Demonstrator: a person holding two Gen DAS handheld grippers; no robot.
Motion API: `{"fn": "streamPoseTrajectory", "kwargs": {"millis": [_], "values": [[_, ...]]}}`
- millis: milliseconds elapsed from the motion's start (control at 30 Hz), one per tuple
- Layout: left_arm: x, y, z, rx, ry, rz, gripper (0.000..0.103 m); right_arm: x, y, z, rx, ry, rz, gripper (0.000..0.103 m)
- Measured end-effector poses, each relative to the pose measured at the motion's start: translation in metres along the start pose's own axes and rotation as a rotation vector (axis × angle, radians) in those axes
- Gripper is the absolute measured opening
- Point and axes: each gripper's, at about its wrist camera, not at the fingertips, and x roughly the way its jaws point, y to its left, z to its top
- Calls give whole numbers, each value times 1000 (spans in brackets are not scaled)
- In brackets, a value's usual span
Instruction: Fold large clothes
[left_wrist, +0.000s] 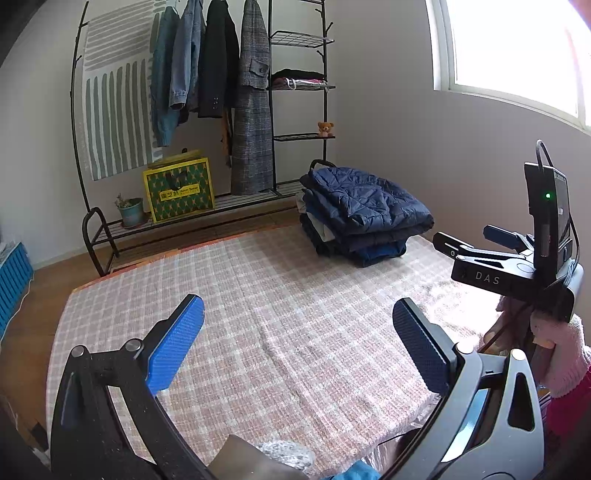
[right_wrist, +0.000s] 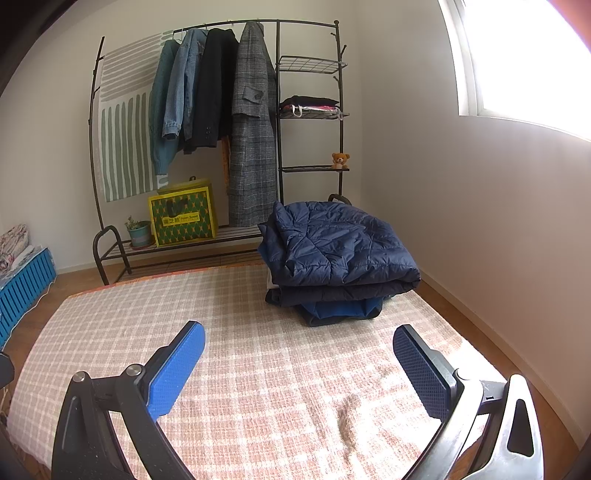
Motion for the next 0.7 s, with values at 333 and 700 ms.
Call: {"fn": "streamPoseTrajectory", "kwargs": {"millis": [333,700], "values": [[-1,-1,0,3,1,1,103,-1,1,-2,4,2,3,103],[-3,2,-3,8,-3,2,103,-2,2,-3,6,3,3,103]]}}
